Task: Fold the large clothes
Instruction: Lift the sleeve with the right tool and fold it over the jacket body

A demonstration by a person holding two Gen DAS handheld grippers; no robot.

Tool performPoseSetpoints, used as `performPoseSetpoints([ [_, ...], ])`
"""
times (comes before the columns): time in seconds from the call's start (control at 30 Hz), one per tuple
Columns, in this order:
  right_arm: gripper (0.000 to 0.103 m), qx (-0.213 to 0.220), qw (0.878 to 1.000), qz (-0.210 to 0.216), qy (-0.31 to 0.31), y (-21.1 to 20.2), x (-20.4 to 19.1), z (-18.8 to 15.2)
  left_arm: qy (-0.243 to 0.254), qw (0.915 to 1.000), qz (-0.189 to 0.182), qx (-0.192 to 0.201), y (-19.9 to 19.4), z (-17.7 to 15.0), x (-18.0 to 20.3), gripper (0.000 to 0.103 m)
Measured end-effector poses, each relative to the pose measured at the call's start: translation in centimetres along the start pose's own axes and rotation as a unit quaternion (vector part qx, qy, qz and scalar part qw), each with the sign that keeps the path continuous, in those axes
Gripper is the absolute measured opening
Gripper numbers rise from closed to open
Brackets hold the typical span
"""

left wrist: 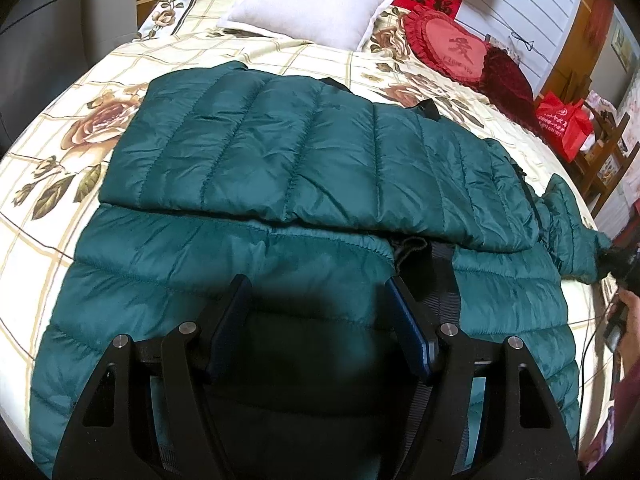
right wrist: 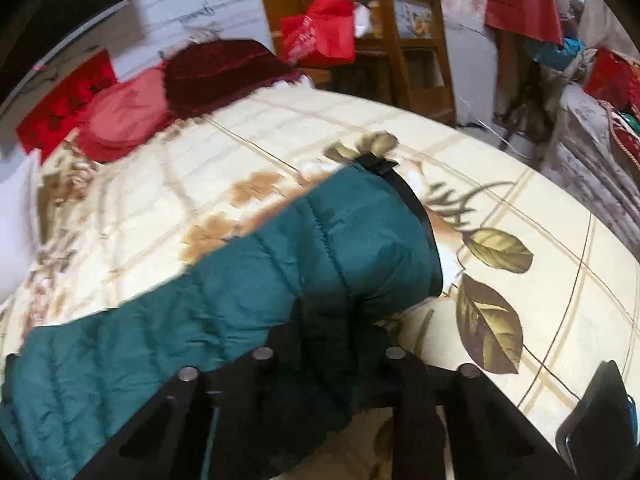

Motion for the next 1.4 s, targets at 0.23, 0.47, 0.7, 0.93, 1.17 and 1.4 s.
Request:
performPoseSetpoints([
  [0.23,0.016,0.046,0.991,0.120,-0.034,-8.2,-3.6,0.1,0.000,0.9997,0.012,0.019,-2.1,0.9,-0.8,0.069],
  [0.47,0.016,0.058,0.973,0.204,-0.093,-16.0,-9.8,-1.9,-0.010,0.9994,0.019,0.027,-3.8,1.5,-1.9,0.069],
  [0.7,0.015,0.048,0.948,0.273,-0.156,-22.0,-17.1,-6.0,-0.013,0.9988,0.033,0.034,-5.1,1.5,-3.3,0.069],
  [0.93,0.016,0.026,0.918,0.327,-0.223,-26.4,-25.5,-11.6,-0.022,0.9983,0.040,0.036,-5.7,1.6,-4.9,0.069],
  [1.17,0.015,-0.001,0.890,0.357,-0.284,-27.9,-34.2,-19.0,-0.040,0.9977,0.039,0.039,-6.1,1.6,-7.0,0.069],
  [1.4,0.016,-0.063,0.877,0.349,-0.325,-26.1,-40.9,-26.7,-0.063,0.9965,0.041,0.037,-6.2,1.3,-9.0,0.069],
])
Point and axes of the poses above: each gripper's, at about its wrist camera, not at the fingertips, and y roughly the way its jaws point, x to its right, z to its top, the point moved 7 cm from there along y, roughly the way its jaws point, and after that the axes turned 11 degrees about -z, right-handed, at the moved point
